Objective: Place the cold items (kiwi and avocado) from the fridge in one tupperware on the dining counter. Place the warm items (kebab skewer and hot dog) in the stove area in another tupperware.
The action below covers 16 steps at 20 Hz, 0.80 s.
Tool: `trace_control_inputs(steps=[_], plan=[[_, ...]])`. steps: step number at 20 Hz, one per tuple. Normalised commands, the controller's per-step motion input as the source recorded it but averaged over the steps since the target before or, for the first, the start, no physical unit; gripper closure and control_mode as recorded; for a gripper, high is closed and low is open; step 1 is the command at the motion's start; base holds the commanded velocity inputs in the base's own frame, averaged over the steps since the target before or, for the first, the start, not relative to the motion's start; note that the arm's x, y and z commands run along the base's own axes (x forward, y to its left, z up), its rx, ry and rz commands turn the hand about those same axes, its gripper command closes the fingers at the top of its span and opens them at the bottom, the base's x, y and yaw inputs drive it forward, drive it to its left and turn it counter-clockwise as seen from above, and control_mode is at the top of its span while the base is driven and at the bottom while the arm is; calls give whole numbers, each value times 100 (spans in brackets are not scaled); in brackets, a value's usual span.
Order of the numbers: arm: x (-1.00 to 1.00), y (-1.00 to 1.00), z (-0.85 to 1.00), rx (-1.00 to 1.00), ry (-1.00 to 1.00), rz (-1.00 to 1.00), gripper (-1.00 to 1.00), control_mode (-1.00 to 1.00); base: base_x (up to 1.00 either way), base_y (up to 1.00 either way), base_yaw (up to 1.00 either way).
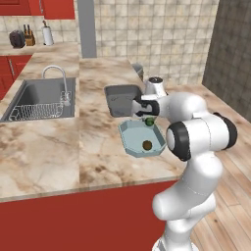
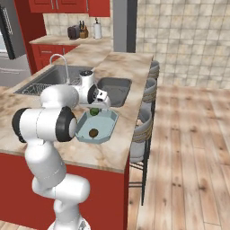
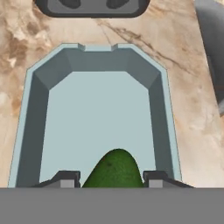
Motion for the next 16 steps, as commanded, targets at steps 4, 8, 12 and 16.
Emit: trace_control_inputs(steps=[4, 8, 12, 16], plan=[[14, 3, -57, 0, -8, 0, 100, -100, 0, 0, 0], [-13, 0, -48, 0, -8, 0, 100, -100, 0, 0, 0], [0, 0, -55, 0, -14, 0, 100, -100, 0, 0, 0], [0, -1, -23, 0, -15, 0, 100, -100, 0, 0, 0]])
